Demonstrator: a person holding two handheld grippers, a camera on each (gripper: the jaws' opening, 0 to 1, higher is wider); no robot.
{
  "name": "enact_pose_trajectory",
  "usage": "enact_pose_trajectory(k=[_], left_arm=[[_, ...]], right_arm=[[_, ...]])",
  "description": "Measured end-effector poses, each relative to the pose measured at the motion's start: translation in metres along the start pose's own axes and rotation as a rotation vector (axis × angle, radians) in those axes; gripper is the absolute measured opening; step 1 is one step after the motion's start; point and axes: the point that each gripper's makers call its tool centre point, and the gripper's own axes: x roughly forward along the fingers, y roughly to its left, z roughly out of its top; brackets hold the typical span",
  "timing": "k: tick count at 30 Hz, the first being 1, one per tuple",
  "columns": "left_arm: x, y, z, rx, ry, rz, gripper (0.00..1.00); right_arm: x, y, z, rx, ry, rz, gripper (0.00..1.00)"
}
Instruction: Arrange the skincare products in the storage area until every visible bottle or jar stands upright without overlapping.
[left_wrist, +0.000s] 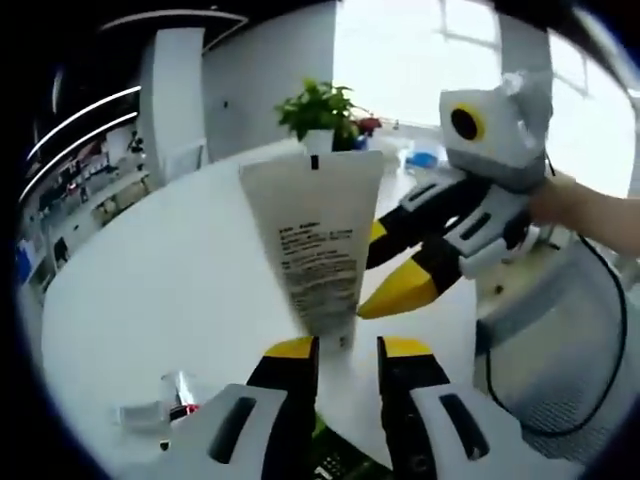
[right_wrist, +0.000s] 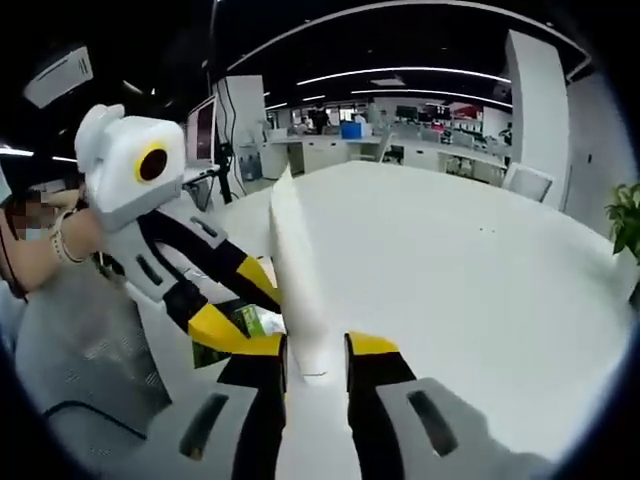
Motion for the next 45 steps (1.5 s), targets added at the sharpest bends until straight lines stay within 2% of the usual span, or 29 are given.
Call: enact_pose_trajectory(k=[14,18,26,31,36,45], left_arm=[[0.005,0.003,-0.003,0.043,0.007,0.027,0.21],[0.007,0.005,-0.003,0.071,0.002,0.044,0.24],[0.011,0.006,0.002,0.127,-0.023,0.057,0.28],[0.017,0.006,0.005,0.13,-0.045,0.054,0.31],[0.023,0.011,0.006,0.149,-0.058,0.073,0.27],[0.025,0.02,0.007,0.136,-0.073,0.108,0.17]], right_arm=[[0.001,0.009,0.001,0.003,0.003,0.018,0.21],[-0.001,0.01,0.001,0.014,0.012,0.022,0.17],[-0.001,0.014,0.001,0.012,0.022,0.035,0.16],[0.001,0.015,0.005,0.006,0.017,0.042,0.13],[0.001,0.015,0.007,0.004,0.011,0.045,0.12],[0.001,0.015,0.01,0.004,0.007,0.048,0.13]])
